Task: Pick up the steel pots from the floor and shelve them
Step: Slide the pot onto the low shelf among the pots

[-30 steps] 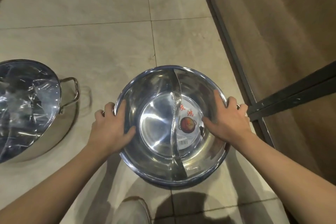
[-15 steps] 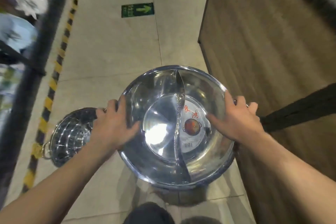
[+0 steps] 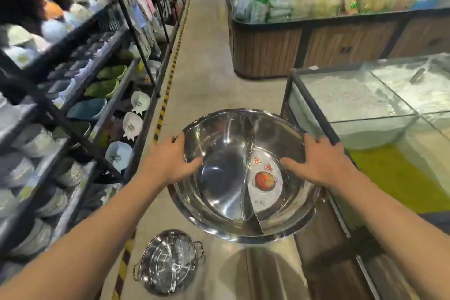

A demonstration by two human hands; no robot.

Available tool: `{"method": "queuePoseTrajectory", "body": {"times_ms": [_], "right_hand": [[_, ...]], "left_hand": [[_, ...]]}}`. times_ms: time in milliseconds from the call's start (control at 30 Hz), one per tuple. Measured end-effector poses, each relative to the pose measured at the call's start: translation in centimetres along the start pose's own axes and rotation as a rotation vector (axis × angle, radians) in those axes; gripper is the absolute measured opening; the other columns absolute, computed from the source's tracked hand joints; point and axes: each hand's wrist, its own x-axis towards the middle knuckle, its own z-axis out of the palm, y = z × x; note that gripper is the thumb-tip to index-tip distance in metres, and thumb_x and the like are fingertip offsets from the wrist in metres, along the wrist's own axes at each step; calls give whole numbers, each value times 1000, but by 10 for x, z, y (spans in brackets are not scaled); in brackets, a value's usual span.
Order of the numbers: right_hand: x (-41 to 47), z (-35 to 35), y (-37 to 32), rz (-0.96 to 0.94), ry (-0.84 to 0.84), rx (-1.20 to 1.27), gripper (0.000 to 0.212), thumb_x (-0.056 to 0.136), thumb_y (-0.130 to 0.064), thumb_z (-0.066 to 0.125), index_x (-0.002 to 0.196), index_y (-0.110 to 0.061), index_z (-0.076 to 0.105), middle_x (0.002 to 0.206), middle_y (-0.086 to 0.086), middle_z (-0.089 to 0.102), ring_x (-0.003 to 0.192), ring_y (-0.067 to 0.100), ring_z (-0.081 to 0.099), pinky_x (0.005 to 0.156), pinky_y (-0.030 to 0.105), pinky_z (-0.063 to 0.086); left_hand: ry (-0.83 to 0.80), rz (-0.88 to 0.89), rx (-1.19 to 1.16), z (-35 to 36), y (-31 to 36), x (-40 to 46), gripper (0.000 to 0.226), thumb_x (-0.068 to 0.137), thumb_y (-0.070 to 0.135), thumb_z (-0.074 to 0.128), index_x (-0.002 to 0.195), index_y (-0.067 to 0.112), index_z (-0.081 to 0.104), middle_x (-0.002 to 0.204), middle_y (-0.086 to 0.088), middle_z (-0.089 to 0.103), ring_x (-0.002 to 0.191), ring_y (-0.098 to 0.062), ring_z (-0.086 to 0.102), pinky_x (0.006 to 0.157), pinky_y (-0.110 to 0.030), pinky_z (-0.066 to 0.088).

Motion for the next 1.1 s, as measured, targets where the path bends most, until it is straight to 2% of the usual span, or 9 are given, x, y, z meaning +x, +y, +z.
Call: {"method": "queuePoseTrajectory", "body": {"times_ms": [167,267,367,500,633,767,933,1033,1100], "right_hand": [[12,-115,-8,-13,147,35,94,71,-92,37,125,-15,47,122,19,54,116,46,47,90,53,43],[11,-158,-9,-26,200,12,91,72,-91,38,120,-15,50,120,19,56,115,44,50,87,51,43],[8,-184,-12,-73,237,-31,89,76,-90,36,117,-13,55,121,19,57,115,40,52,90,50,42],[4,-202,-19,-176,254,-80,83,78,-90,31,104,-15,56,110,14,61,106,32,55,92,49,40],[8,-215,-29,-301,245,-56,78,78,-91,30,97,-18,53,106,10,63,105,30,54,90,51,37],[13,-223,-55,-414,219,-17,91,69,-97,28,107,-19,54,107,11,59,107,38,54,88,52,40],[-11,-219,-111,-721,348,24,82,73,-92,34,92,-17,61,80,3,59,79,25,48,69,41,32],[-42,-210,-156,-880,319,98,81,69,-91,34,79,-16,61,65,1,54,67,21,51,67,39,43],[-69,-199,-191,-968,263,71,78,73,-91,36,84,-17,62,70,1,58,70,21,53,74,42,50]], "left_hand": [[98,31,21,-111,2,23,97,69,81,40,142,16,40,126,-17,54,114,-43,52,96,-54,41],[140,44,27,-150,4,23,93,69,81,39,139,19,44,120,-15,56,113,-39,54,99,-54,39],[154,38,23,-172,6,14,92,64,83,35,129,20,51,100,-5,51,103,-30,54,94,-52,42],[145,-41,45,-189,7,-7,96,61,85,35,130,20,52,112,-12,58,109,-35,56,95,-53,47],[152,-140,23,-203,0,-42,90,61,87,35,122,25,55,103,-5,55,106,-35,56,91,-53,49],[219,-249,16,-212,-10,-93,83,63,87,35,112,24,58,95,-1,57,96,-29,58,88,-48,49],[270,-434,-27,-210,-27,-195,75,72,78,48,122,23,58,108,-9,66,97,-30,62,85,-46,52],[302,-576,-18,-204,-41,-269,67,80,71,54,125,22,56,108,-7,65,98,-30,62,84,-45,52],[336,-693,11,-196,-50,-322,67,82,70,55,127,21,55,111,-7,64,102,-31,61,84,-43,50]]}}
